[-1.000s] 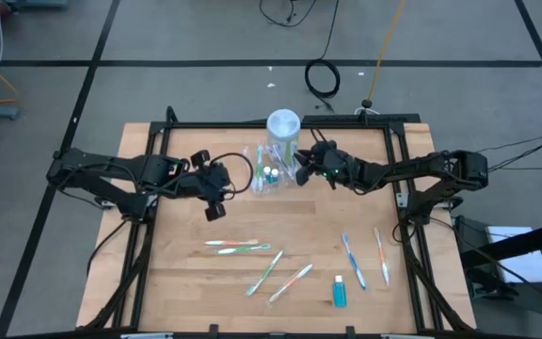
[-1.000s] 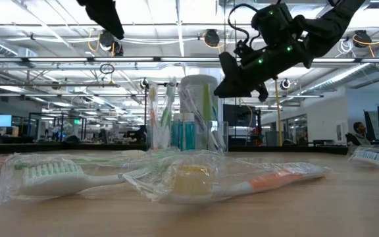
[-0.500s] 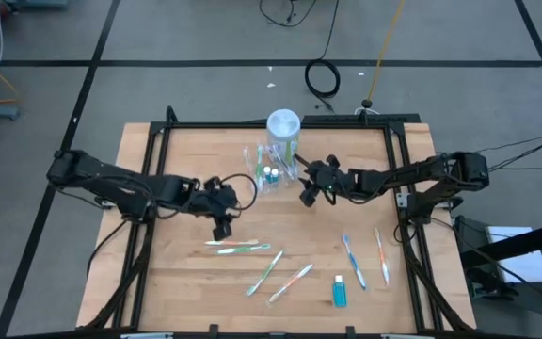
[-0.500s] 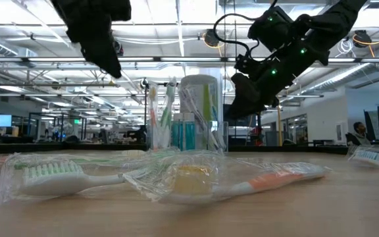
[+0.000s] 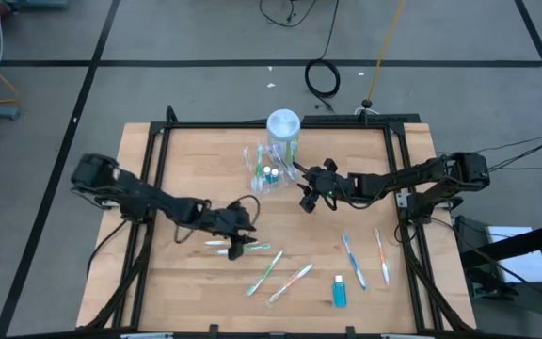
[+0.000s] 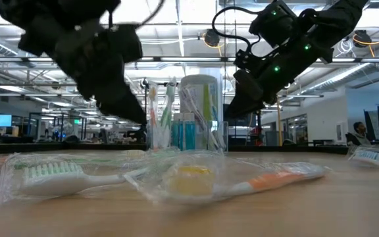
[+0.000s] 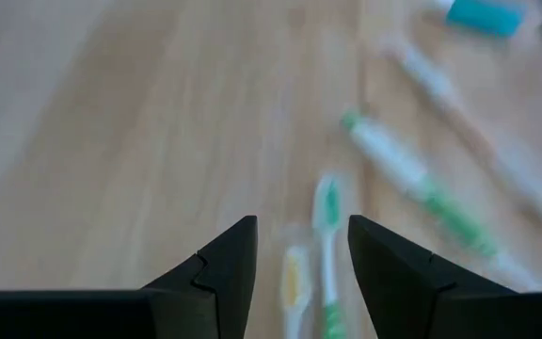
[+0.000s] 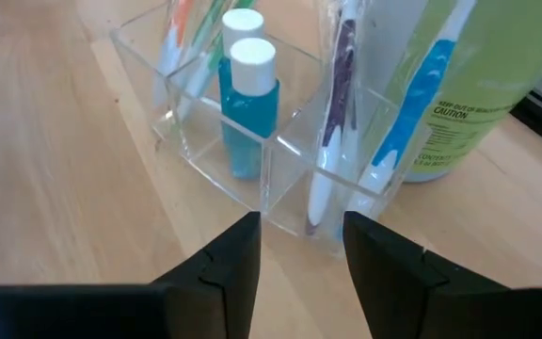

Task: Pick & Place toothbrushing station
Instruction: Put the yellow toothbrush into the transparent organizer

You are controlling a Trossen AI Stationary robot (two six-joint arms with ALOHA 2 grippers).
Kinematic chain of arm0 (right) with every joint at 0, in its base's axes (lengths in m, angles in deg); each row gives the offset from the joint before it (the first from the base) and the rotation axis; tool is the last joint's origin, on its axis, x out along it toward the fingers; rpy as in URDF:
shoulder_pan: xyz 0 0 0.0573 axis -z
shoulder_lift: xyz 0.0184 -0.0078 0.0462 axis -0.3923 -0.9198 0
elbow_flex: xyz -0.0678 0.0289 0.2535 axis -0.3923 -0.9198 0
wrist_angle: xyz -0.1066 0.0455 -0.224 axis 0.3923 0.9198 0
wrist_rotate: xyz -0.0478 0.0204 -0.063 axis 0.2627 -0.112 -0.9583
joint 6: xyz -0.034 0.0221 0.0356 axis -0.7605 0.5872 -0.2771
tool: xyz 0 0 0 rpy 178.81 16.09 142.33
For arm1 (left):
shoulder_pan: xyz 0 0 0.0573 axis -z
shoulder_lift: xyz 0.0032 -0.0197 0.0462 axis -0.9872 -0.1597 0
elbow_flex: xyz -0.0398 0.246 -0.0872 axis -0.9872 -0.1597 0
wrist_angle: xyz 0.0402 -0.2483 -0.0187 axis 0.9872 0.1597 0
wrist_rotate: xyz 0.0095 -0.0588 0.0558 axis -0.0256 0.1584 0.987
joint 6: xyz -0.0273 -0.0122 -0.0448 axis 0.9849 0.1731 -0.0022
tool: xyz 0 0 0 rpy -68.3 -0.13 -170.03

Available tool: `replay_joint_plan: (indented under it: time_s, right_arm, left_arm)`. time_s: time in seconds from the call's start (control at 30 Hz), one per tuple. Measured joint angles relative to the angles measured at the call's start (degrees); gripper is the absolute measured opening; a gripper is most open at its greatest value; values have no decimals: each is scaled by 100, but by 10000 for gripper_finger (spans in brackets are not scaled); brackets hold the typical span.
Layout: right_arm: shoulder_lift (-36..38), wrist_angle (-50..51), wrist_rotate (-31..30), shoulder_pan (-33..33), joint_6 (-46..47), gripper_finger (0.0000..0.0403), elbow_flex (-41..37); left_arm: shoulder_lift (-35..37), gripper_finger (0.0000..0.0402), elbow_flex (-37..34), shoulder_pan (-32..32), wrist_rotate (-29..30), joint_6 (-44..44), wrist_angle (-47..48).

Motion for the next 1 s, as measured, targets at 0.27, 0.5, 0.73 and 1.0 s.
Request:
replay_joint_plan:
  time_s: [0.27, 0.5, 0.73, 1.0]
  right_arm:
    - [0, 22, 0, -4, -65, 144, 0]
    - [0, 8, 1, -4, -68, 144, 1]
    - [0, 9, 1, -4, -68, 144, 0]
    - [0, 9, 2, -4, -68, 144, 0]
  left_arm:
    - [-924, 172, 316, -45, -694, 176, 39]
    - [-1001, 172, 368, -54, -545, 137, 226]
    - [-672, 172, 352, -121, -591, 128, 432]
    - [-522, 172, 352, -331, -610, 132, 664]
